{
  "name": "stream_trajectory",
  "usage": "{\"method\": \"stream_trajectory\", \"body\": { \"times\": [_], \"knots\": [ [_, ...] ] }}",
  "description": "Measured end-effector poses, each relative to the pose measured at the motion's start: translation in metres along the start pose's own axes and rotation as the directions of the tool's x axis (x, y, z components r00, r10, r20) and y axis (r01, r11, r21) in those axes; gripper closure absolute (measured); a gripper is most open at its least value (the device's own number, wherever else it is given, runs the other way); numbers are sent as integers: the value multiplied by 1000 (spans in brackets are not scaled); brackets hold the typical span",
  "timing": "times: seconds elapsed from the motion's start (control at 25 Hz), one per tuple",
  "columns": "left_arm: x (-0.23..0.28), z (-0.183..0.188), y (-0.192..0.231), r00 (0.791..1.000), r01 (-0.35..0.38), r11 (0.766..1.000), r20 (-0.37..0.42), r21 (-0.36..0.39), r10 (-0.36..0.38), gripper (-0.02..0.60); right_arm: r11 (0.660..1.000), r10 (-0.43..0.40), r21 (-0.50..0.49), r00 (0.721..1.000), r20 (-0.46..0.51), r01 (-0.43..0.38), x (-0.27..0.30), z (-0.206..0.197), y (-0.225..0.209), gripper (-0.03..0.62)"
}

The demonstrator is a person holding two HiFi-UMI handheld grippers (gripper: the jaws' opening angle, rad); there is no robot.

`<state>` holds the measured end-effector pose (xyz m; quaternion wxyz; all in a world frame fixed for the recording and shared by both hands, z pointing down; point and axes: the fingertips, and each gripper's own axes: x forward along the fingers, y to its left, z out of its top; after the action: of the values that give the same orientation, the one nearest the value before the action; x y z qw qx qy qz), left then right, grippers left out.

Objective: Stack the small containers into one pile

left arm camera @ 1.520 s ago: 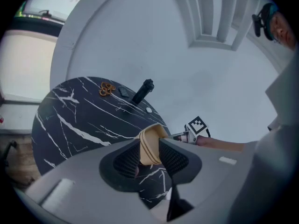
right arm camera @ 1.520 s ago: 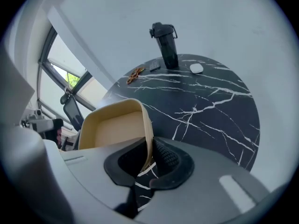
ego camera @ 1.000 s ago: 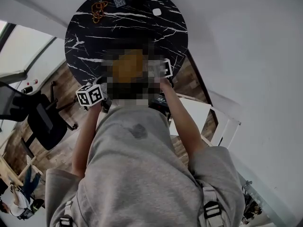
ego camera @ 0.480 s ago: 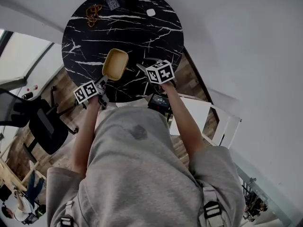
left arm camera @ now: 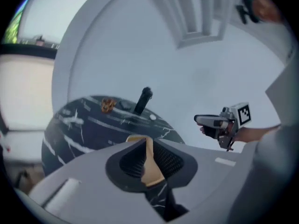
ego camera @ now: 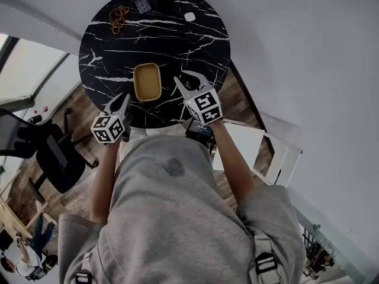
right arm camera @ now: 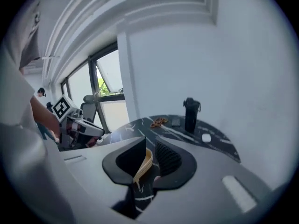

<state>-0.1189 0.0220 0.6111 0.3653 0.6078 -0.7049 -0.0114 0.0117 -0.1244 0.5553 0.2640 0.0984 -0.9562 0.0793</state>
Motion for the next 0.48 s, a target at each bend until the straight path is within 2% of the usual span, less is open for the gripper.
{"method": "stream_trajectory", "body": {
  "times": [0.04, 0.08, 0.12, 0.2, 0.32, 0.44, 0.48],
  "knots": [
    [-8, 24, -12, 998, -4, 994, 65, 108, -3, 545, 999, -17, -46, 998, 64, 20, -10, 20, 4, 522],
    [-18, 48, -27, 991, -11, 978, 134, 208, -17, 557, 996, -30, -80, 991, 129, 41, -21, 40, 8, 527],
    [-28, 73, -44, 979, -11, 956, 199, 292, -49, 558, 993, -39, -106, 981, 190, 60, -33, 60, 13, 534],
    [-48, 120, -85, 943, 7, 911, 299, 412, -143, 558, 985, -52, -142, 959, 278, 95, -55, 95, 22, 553],
    [-73, 178, -134, 890, -25, 850, 400, 526, -221, 563, 978, -58, -169, 936, 348, 124, -78, 129, 32, 560],
    [-86, 206, -167, 867, -85, 784, 434, 615, -246, 566, 980, -52, -156, 911, 409, 126, -98, 155, 37, 565],
    [-89, 212, -174, 857, -104, 770, 450, 629, -251, 568, 978, -48, -162, 903, 427, 129, -103, 162, 39, 574]
  ]
}}
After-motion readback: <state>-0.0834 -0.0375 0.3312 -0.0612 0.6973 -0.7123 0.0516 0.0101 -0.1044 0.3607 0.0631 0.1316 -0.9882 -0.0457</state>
